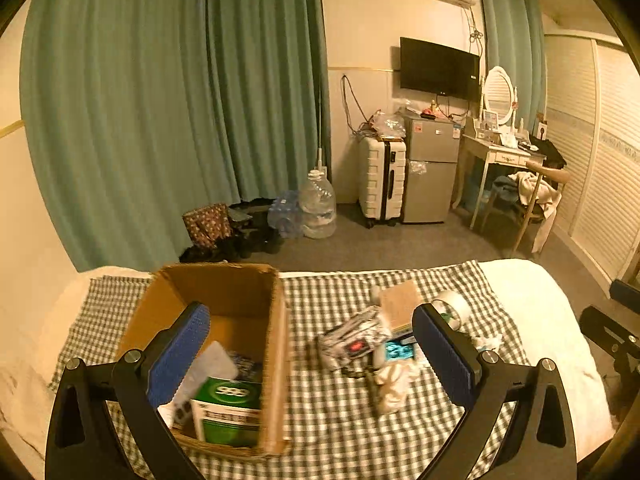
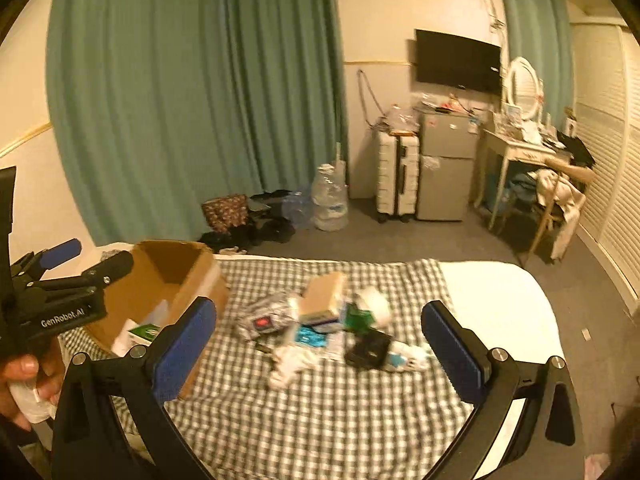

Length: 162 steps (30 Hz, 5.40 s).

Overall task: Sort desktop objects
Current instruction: 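Move both tools back toward the remaining items on the bed, then grasp the white plush toy with the right tool while the left tool grasps the tissue pack, then carry the plush toy and tissue pack over the cardboard box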

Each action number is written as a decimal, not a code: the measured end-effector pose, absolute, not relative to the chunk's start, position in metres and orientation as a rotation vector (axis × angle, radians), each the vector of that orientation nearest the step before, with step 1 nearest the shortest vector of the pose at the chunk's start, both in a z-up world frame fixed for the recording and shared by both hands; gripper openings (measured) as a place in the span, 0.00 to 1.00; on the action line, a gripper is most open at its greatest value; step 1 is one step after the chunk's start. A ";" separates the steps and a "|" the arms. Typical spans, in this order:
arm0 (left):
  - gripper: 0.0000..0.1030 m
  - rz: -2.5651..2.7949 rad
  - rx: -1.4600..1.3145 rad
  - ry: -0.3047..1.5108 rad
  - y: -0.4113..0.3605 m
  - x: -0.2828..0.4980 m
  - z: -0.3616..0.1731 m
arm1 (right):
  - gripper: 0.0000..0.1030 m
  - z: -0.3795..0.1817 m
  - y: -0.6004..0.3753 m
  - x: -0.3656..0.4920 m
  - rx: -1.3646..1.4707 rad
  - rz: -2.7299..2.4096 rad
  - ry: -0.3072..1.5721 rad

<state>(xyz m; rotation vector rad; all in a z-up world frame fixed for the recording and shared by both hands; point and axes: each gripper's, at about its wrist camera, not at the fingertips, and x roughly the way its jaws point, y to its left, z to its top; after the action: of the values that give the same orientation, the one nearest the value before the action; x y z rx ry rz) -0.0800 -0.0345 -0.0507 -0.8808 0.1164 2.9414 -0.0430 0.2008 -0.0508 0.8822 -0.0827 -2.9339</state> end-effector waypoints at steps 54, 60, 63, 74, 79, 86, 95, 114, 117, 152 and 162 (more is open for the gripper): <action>1.00 2.757 -1.398 0.122 0.009 -0.258 -0.296 | 1.00 -0.290 0.306 -0.195 1.539 -2.897 -0.266; 1.00 2.704 -1.402 0.164 0.017 -0.257 -0.306 | 0.96 -0.305 0.296 -0.207 1.586 -2.907 -0.192; 1.00 2.691 -1.408 0.117 0.010 -0.258 -0.311 | 0.91 -0.317 0.292 -0.207 1.637 -2.857 -0.189; 0.51 2.684 -1.344 0.038 0.010 -0.248 -0.303 | 0.65 -0.303 0.295 -0.201 1.537 -2.844 -0.313; 0.22 2.668 -1.317 0.076 0.020 -0.242 -0.294 | 0.65 -0.295 0.302 -0.197 1.481 -2.885 -0.339; 0.04 2.690 -1.259 0.136 0.035 -0.233 -0.275 | 0.65 -0.284 0.316 -0.186 1.405 -2.901 -0.412; 0.04 2.727 -1.128 0.168 0.047 -0.217 -0.235 | 0.65 -0.230 0.317 -0.179 1.170 -2.969 -0.365; 0.04 2.816 -0.809 0.116 0.016 -0.137 -0.130 | 0.65 -0.110 0.245 -0.128 0.651 -2.996 -0.153; 0.04 2.846 -0.777 0.146 0.007 -0.131 -0.122 | 0.65 -0.109 0.236 -0.125 0.653 -2.974 -0.126; 0.04 3.074 -0.867 -0.032 -0.171 -0.124 -0.099 | 0.65 -0.071 0.051 -0.124 0.635 -2.752 -0.017; 0.04 3.131 -1.015 -0.099 -0.226 -0.136 -0.114 | 0.65 -0.080 0.000 -0.144 0.662 -2.666 0.009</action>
<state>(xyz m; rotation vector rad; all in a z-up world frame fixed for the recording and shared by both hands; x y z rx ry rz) -0.1359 -0.2262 -0.1137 -1.0146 -0.0994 3.1307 -0.1443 -0.0002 -0.0799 0.6616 0.0093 -2.6664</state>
